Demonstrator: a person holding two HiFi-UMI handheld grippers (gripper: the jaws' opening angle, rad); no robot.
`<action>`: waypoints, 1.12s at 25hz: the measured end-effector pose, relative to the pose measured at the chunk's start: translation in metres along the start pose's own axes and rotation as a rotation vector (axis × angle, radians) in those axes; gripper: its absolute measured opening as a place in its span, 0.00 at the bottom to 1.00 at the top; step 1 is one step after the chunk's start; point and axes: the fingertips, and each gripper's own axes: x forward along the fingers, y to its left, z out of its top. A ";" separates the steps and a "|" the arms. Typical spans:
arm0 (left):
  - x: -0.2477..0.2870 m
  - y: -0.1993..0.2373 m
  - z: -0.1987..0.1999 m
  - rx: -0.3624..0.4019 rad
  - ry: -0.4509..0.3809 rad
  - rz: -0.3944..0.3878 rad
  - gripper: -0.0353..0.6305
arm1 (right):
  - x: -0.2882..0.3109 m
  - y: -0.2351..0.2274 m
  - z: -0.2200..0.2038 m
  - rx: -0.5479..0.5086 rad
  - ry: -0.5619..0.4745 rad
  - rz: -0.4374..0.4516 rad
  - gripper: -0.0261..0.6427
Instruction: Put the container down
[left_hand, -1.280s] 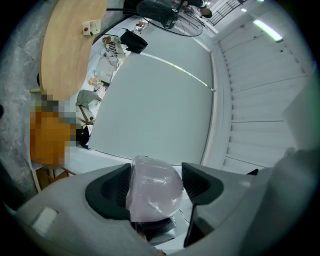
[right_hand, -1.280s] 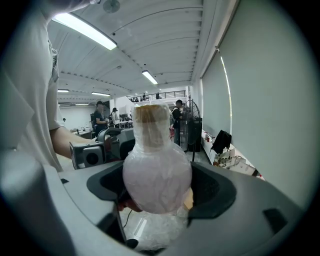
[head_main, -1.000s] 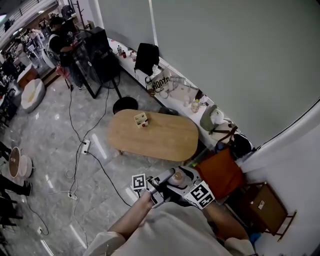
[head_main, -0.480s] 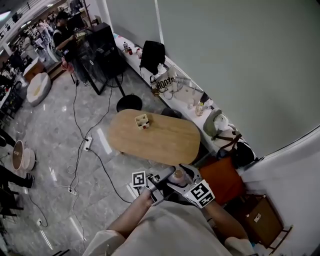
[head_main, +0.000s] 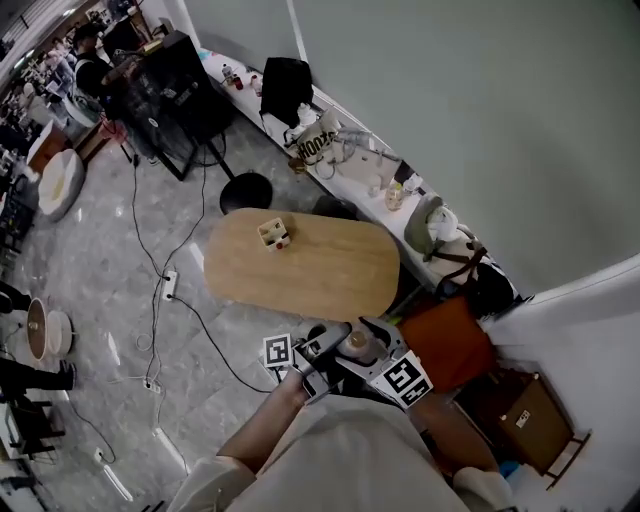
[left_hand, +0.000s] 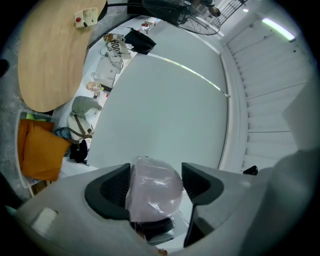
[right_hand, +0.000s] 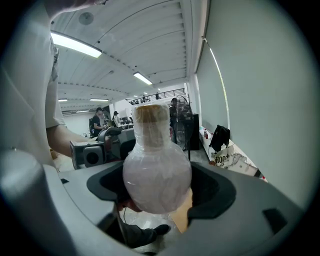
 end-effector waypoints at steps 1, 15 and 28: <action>0.002 0.002 0.009 -0.010 0.007 0.003 0.53 | 0.007 -0.007 -0.001 0.009 0.004 -0.005 0.61; 0.031 0.050 0.139 -0.152 0.165 0.086 0.53 | 0.109 -0.109 -0.013 0.160 0.020 -0.177 0.61; 0.050 0.152 0.211 -0.234 0.232 0.208 0.53 | 0.169 -0.187 -0.095 0.330 0.058 -0.325 0.61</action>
